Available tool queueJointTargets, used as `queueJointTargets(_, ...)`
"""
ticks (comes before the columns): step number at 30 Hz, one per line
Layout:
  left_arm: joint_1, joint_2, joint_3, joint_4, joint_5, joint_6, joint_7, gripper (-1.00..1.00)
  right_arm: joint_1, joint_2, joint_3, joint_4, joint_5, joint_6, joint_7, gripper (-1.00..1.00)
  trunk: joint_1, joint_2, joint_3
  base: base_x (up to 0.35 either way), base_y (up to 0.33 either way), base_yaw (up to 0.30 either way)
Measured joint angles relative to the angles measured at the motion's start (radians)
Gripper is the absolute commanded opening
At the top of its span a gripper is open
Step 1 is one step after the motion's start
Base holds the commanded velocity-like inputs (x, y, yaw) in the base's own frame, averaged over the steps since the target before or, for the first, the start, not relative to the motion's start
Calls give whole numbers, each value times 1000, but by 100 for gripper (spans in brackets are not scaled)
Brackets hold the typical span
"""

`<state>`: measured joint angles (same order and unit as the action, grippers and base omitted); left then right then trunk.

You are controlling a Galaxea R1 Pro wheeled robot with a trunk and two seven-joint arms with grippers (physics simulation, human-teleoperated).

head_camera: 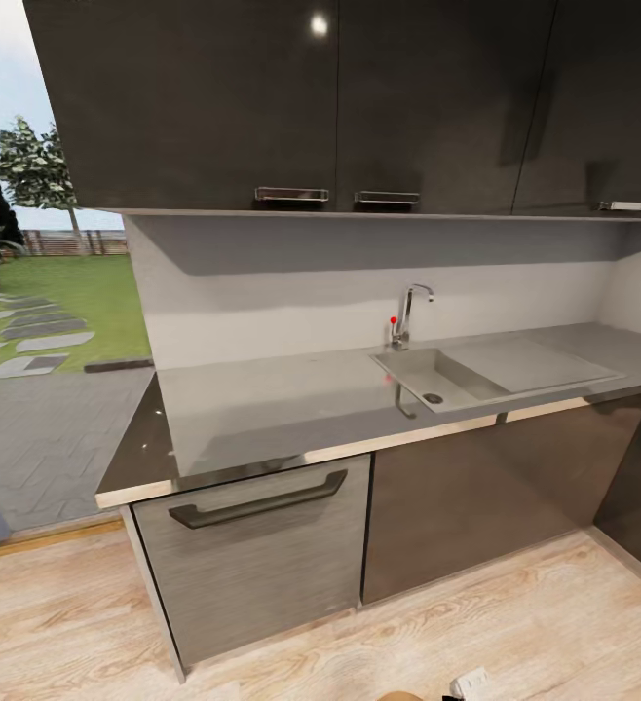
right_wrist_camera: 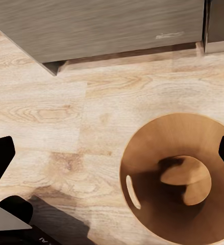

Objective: Put the three can of soda from the living room inside the tash can in the kitchen.

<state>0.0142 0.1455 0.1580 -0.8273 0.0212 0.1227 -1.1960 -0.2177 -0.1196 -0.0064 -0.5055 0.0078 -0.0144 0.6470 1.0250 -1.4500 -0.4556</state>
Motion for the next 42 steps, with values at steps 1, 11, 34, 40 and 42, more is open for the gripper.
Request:
queueJointTargets(1,0,0,0,0,0,0,0,100,0,0,0,0,0,0,0,100,0,0,0,0,0,0)
queueJointTargets(11,28,-50,4,-44,-4,1,-93,100,20,17,3,-4,0,-1,-88,100,0,0,0,0,0,0)
queueJointTargets(34,29,-40,74,-168,-4,22,-346,100,-169,105,5,101,6,19,-596,100,0,0,0,0,0,0)
queueJointTargets(40,29,-40,75,-169,-4,23,-348,100,-214,106,5,162,6,22,-659,100,0,0,0,0,0,0)
queueJointTargets(42,29,-40,75,-168,-4,23,-348,100,-224,106,4,175,6,23,-674,100,0,0,0,0,0,0)
